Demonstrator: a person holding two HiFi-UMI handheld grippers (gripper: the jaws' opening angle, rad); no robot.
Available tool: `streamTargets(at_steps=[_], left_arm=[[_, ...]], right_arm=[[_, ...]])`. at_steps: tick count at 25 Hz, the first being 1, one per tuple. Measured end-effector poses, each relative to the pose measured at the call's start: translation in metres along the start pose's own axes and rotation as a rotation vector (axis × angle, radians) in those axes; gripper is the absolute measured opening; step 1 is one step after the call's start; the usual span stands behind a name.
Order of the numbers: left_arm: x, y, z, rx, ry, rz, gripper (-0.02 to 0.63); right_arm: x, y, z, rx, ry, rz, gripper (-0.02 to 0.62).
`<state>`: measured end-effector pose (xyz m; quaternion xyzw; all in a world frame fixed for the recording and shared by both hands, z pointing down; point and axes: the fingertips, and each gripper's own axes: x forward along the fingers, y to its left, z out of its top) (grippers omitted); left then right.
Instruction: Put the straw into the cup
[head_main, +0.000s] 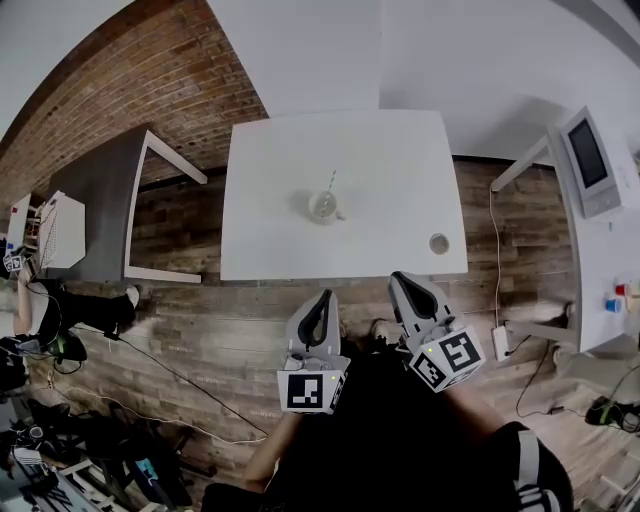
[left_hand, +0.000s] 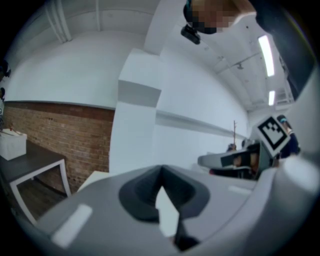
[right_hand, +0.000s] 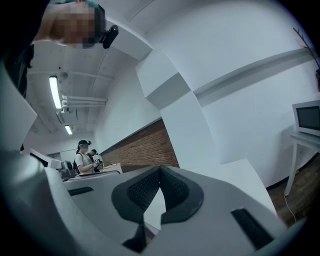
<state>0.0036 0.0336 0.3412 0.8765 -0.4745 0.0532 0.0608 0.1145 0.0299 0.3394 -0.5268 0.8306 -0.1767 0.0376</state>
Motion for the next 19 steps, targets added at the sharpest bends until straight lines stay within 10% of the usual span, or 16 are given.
streamTargets(at_steps=[19], left_arm=[[-0.004, 0.01, 0.003, 0.014, -0.01, 0.012, 0.005]], right_arm=[[0.005, 0.011, -0.004, -0.021, 0.007, 0.001, 0.006]])
